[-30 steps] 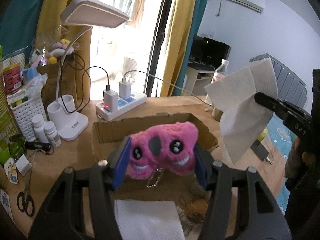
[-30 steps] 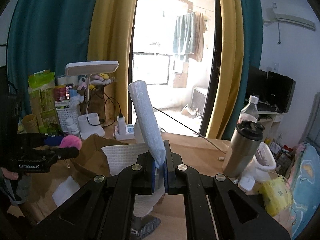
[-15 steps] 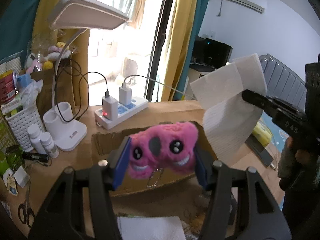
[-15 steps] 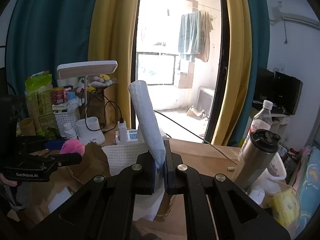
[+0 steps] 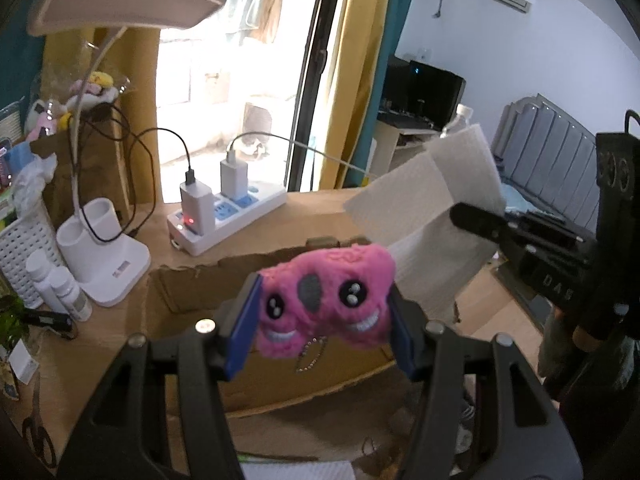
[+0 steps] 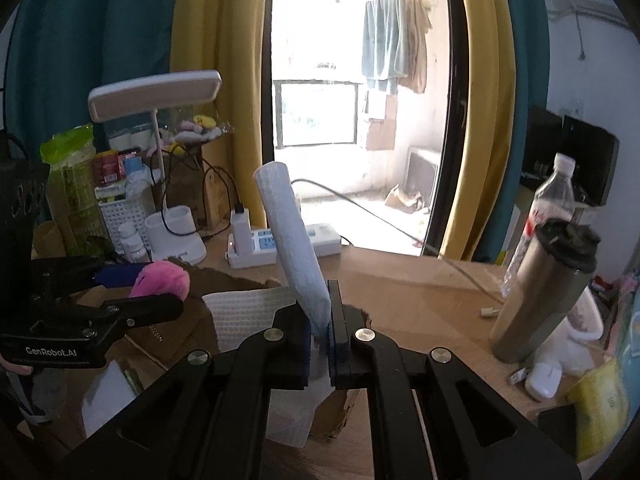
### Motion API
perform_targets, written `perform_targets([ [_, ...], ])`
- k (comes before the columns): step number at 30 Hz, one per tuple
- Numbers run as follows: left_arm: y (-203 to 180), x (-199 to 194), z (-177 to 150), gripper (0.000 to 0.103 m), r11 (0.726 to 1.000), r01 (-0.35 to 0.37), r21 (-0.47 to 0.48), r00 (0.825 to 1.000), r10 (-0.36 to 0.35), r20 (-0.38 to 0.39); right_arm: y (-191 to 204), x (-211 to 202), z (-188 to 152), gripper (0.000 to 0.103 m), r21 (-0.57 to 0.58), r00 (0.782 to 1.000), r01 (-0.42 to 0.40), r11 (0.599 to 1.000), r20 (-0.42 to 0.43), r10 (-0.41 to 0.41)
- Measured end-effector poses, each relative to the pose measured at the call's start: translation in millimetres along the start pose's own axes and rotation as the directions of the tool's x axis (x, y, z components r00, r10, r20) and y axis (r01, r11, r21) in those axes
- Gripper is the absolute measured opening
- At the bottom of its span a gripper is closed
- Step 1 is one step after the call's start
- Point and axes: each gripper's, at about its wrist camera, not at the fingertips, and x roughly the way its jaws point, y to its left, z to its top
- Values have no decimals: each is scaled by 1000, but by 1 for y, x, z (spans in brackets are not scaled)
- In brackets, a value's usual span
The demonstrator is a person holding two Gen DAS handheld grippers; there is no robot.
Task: Organize soft objects
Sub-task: 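Lift the pink plush and white tissue and carry both toward the cardboard box, then lower both items into the box and open both grippers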
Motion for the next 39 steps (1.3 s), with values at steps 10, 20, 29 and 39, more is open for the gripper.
perform_targets([
  [10,-9,33,-7,58,1000,6,2,997,-6,-71,-3,29,-25,7,18,996,-37,999,-85,38],
  [20,-14,62,-15,59,1000,4,-2,989,-4,-148,-6,51,-50,7,41,981,-52,998,-183,59],
  [29,-16,75,-20,63,1000,-2,-11,980,0,-198,-4,44,-48,37,42,983,-58,997,-174,65],
  [39,-21,60,-18,73,1000,5,5,985,-4,-174,-11,23,-43,48,46,990,8,999,-139,-2],
])
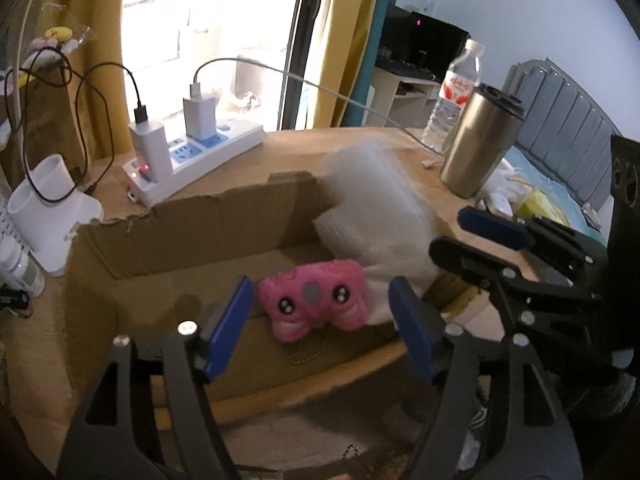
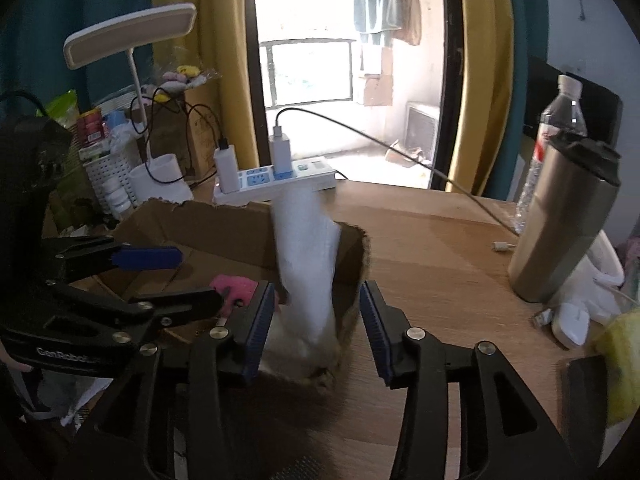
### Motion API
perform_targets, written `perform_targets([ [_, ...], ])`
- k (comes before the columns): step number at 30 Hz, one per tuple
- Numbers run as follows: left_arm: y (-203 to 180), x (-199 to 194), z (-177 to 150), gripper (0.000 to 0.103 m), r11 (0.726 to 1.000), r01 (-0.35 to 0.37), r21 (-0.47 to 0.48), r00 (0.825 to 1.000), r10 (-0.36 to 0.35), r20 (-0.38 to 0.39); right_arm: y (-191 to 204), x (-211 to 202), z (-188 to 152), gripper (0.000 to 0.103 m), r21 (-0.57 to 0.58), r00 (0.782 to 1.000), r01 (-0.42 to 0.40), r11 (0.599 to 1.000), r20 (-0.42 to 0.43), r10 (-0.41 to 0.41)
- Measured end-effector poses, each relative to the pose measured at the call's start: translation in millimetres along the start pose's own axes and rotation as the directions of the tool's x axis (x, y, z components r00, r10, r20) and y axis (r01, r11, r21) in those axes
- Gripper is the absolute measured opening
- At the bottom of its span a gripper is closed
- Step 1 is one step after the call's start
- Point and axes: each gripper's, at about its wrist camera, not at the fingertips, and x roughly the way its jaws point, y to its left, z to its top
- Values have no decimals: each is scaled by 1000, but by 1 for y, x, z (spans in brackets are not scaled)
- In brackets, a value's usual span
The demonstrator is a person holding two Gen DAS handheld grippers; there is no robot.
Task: Organize soft objects
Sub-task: 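Lower both items into the box and open both grippers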
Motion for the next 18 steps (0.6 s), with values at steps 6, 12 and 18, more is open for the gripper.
perform_targets([
  [6,2,-17,-3,74,1000,-3,-8,999,3,31,-3,-16,-2,52,11,999,40,999,13,-40],
  [12,3,-36,-8,74,1000,1,-7,998,0,59,4,-30,-6,52,9,998,57,998,21,-57],
  [18,4,-55,-15,75,1000,4,-10,996,-3,91,12,-46,-9,52,8,997,66,998,34,-67],
])
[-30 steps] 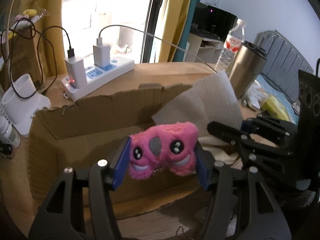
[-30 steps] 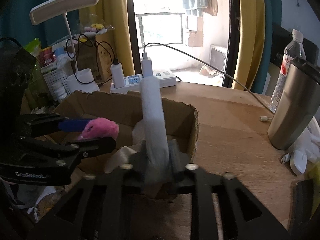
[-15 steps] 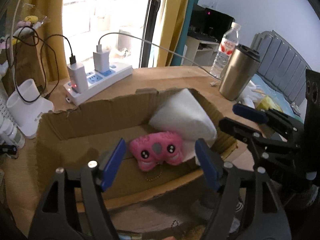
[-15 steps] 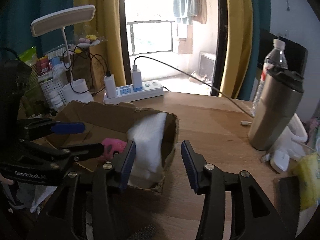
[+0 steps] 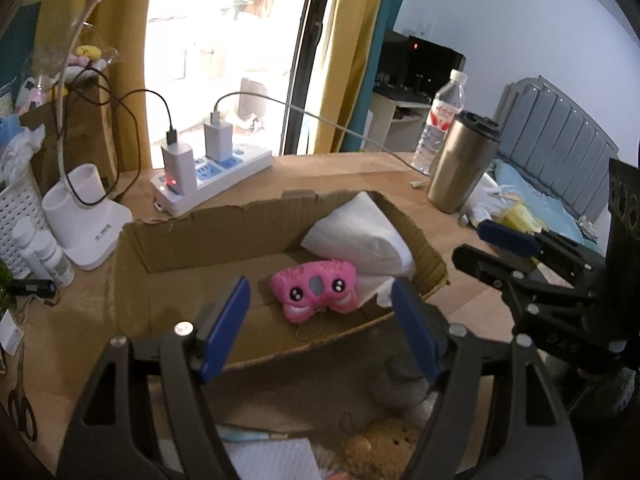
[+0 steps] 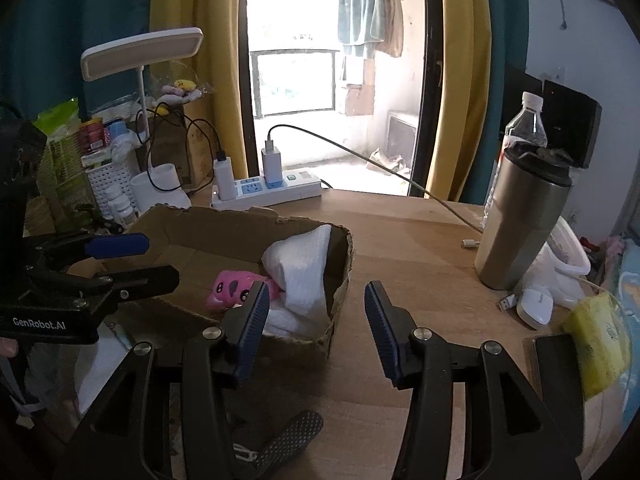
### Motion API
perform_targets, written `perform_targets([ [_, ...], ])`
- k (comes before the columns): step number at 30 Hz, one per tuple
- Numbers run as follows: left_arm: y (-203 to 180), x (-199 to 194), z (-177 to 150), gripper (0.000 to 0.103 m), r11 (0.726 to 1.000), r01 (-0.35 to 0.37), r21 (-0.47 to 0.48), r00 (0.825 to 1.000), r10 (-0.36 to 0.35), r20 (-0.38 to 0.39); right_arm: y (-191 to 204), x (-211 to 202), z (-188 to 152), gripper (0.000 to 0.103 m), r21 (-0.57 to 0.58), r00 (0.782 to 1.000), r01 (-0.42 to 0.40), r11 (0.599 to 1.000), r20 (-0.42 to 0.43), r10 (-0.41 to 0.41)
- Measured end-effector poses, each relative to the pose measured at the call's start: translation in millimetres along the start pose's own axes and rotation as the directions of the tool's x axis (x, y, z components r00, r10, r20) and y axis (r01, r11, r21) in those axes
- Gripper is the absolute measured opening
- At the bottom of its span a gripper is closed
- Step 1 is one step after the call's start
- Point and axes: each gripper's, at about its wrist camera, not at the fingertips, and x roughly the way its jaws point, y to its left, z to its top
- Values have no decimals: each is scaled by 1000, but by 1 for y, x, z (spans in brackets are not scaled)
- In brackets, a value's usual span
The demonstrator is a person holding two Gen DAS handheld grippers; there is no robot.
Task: Organize soft objects
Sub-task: 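Lower both items into the box and open both grippers, then move both grippers back toward the remaining items on the table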
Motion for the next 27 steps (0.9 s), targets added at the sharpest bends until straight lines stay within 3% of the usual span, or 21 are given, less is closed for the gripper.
perform_targets([
  [10,4,-30,-11,76,1000,-1,-9,999,1,51,16,-25,-4,54,-14,1000,8,1000,22,-8],
  [14,4,-40,-16,81,1000,2,-14,998,-1,66,21,-30,-7,61,-16,1000,8,1000,24,-8],
  [27,8,-63,-41,83,999,-5,-35,996,8,90,41,-49,-24,61,-21,1000,14,1000,13,-14],
])
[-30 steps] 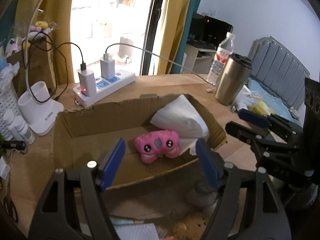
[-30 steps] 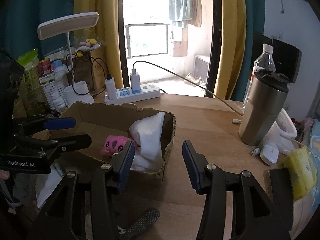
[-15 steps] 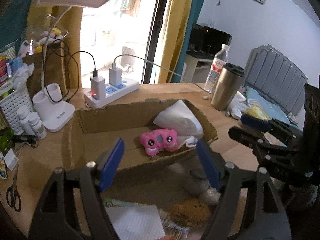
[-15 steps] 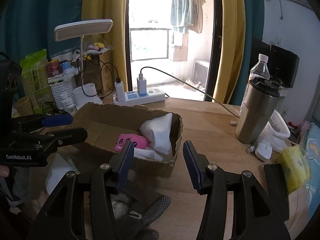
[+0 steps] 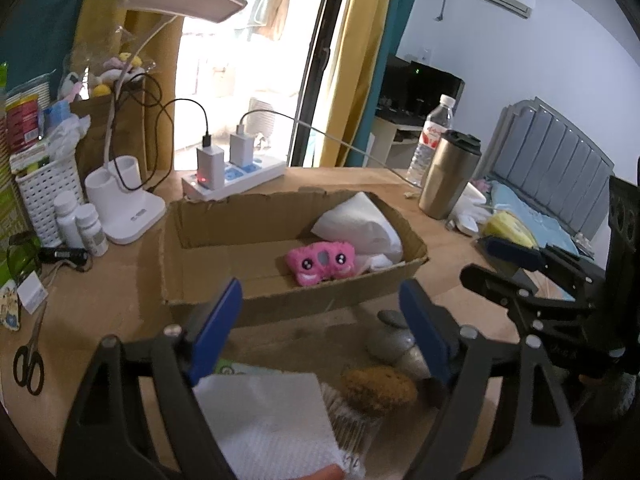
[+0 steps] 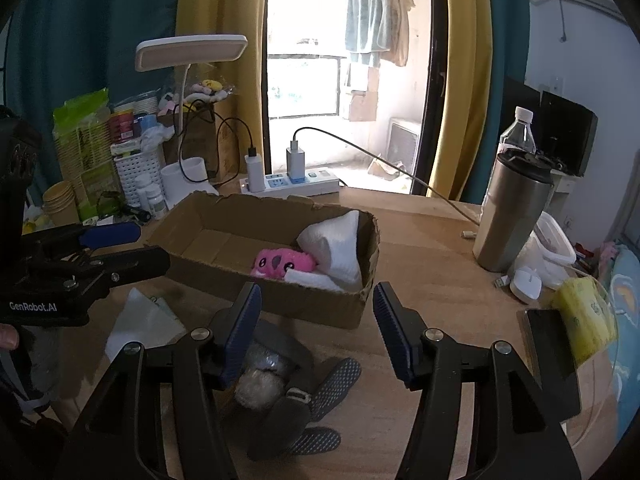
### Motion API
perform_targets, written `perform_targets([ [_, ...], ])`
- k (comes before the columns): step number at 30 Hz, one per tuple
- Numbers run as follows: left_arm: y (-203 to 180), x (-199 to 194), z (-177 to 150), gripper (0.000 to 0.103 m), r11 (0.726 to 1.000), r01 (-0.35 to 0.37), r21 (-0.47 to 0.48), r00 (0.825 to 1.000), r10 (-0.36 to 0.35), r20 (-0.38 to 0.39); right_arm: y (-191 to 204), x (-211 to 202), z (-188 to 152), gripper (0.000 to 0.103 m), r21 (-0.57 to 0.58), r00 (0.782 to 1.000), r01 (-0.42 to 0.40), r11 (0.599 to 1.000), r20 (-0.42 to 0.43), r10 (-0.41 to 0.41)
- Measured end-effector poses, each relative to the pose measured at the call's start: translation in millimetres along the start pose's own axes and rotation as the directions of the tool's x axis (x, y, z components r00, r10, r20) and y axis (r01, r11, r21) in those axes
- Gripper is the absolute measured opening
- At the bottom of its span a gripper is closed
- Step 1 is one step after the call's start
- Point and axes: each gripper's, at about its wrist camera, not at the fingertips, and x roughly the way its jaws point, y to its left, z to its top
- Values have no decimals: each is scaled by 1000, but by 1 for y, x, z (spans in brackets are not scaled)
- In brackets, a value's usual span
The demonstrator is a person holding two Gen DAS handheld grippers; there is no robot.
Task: Organize soft objects
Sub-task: 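Move both grippers back toward the remaining items on the table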
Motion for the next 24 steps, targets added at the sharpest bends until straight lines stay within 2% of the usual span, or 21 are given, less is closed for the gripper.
perform_targets([
  [2,3,-3,-3,83,1000,-6,-7,1000,6,1,2,-1,-3,62,2,1000,1,1000,-3,-1],
  [5,6,-5,-7,95,1000,-11,-13,1000,11,-1,3,-3,-8,62,5,1000,1,1000,-10,-1],
  [24,16,-6,-41,95,997,-74,-26,996,72,-59,0,1,-42,62,38,998,-5,999,-61,8],
])
